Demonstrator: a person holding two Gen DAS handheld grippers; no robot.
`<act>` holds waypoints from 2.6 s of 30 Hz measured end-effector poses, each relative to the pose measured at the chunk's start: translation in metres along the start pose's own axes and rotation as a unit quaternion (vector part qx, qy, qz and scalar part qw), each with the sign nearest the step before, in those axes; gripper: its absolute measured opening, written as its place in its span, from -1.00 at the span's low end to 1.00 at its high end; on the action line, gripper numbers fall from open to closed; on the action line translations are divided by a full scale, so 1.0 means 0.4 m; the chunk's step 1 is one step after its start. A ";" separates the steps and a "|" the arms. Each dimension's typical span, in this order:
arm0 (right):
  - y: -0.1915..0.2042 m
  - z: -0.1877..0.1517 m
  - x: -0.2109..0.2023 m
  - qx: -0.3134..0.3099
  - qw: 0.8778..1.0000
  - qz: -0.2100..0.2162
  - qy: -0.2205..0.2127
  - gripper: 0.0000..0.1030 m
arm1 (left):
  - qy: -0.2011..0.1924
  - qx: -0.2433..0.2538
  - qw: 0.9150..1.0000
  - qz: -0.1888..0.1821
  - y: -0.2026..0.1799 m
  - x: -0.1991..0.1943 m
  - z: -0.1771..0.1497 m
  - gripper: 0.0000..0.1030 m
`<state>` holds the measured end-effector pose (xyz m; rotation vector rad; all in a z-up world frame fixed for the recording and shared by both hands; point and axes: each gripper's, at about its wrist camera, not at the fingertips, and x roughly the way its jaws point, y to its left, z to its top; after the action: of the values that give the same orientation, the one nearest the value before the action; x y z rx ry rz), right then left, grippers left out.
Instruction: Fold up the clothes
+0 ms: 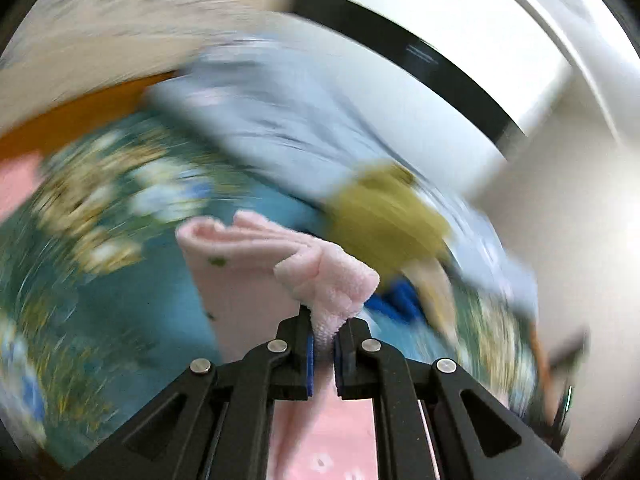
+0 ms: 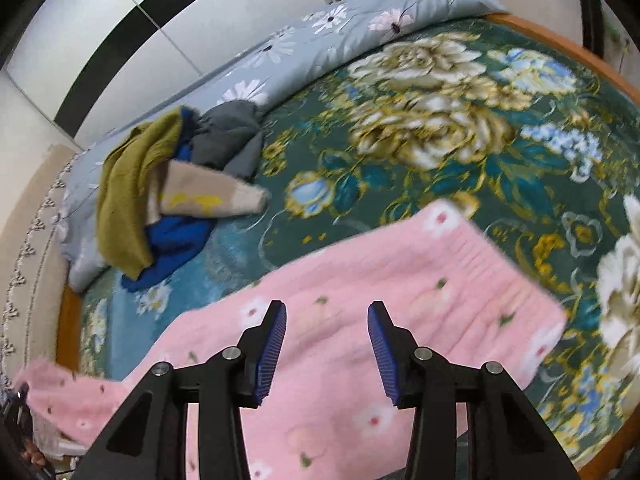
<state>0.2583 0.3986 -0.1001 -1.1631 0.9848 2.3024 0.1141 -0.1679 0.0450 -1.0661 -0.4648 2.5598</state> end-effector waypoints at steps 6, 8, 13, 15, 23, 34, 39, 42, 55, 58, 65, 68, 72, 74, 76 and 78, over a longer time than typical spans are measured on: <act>0.038 -0.120 0.074 -0.013 0.997 0.027 0.066 -0.10 | 0.152 0.073 0.985 -0.038 -0.194 0.234 -0.244 -0.86; 0.052 -0.161 0.100 -0.017 0.995 0.036 0.090 -0.10 | 0.201 0.059 0.977 -0.033 -0.204 0.295 -0.329 -0.86; 0.119 -0.235 0.147 -0.021 0.987 0.096 0.129 -0.10 | 0.259 0.046 0.964 -0.033 -0.226 0.346 -0.441 -0.86; 0.163 -0.248 0.170 -0.023 0.980 0.133 0.144 -0.10 | 0.262 0.056 0.963 -0.034 -0.240 0.348 -0.445 -0.86; 0.356 -0.310 0.307 -0.031 0.944 0.229 0.236 0.12 | 0.264 0.008 0.963 -0.048 -0.186 0.302 -0.408 -0.24; 0.482 -0.355 0.411 -0.065 0.938 0.203 0.272 0.16 | 0.198 -0.087 0.976 -0.002 0.005 0.169 -0.311 -0.12; 0.540 -0.359 0.415 -0.090 0.938 0.187 0.279 -0.12 | 0.172 -0.140 0.974 0.042 0.133 0.120 -0.295 -0.12; 0.569 -0.365 0.409 -0.109 0.936 0.175 0.285 -0.62 | 0.164 -0.164 0.971 0.053 0.188 0.100 -0.301 -0.12; 0.446 -0.308 0.358 -0.044 0.941 0.183 0.281 -0.68 | 0.184 -0.203 0.961 0.021 0.247 0.166 -0.341 -0.11; 0.394 -0.326 0.375 0.004 0.941 0.188 0.283 -0.68 | 0.200 -0.207 0.958 0.009 0.240 0.209 -0.350 -0.09; 0.374 -0.296 0.321 0.011 0.946 0.199 0.256 -0.68 | 0.205 -0.226 0.952 -0.025 0.251 0.264 -0.351 -0.06; 0.330 -0.297 0.328 0.030 0.947 0.179 0.264 -0.68 | 0.210 -0.240 0.947 -0.038 0.253 0.287 -0.363 0.01; 0.328 -0.315 0.324 0.019 0.948 0.169 0.268 -0.68 | 0.221 -0.241 0.943 -0.057 0.241 0.319 -0.378 0.02; 0.331 -0.310 0.314 0.013 0.950 0.168 0.263 -0.68 | 0.228 -0.241 0.941 -0.066 0.236 0.337 -0.380 0.02; 0.331 -0.307 0.312 0.011 0.951 0.161 0.262 -0.68 | 0.236 -0.242 0.938 -0.075 0.231 0.355 -0.383 0.02; 0.330 -0.305 0.311 0.009 0.953 0.154 0.262 -0.68 | 0.243 -0.246 0.934 -0.085 0.228 0.371 -0.387 0.02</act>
<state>0.1725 0.2218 -0.1961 -1.7743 1.4591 2.2406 0.1118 -0.1614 -0.1879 -1.6828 -1.0325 1.9641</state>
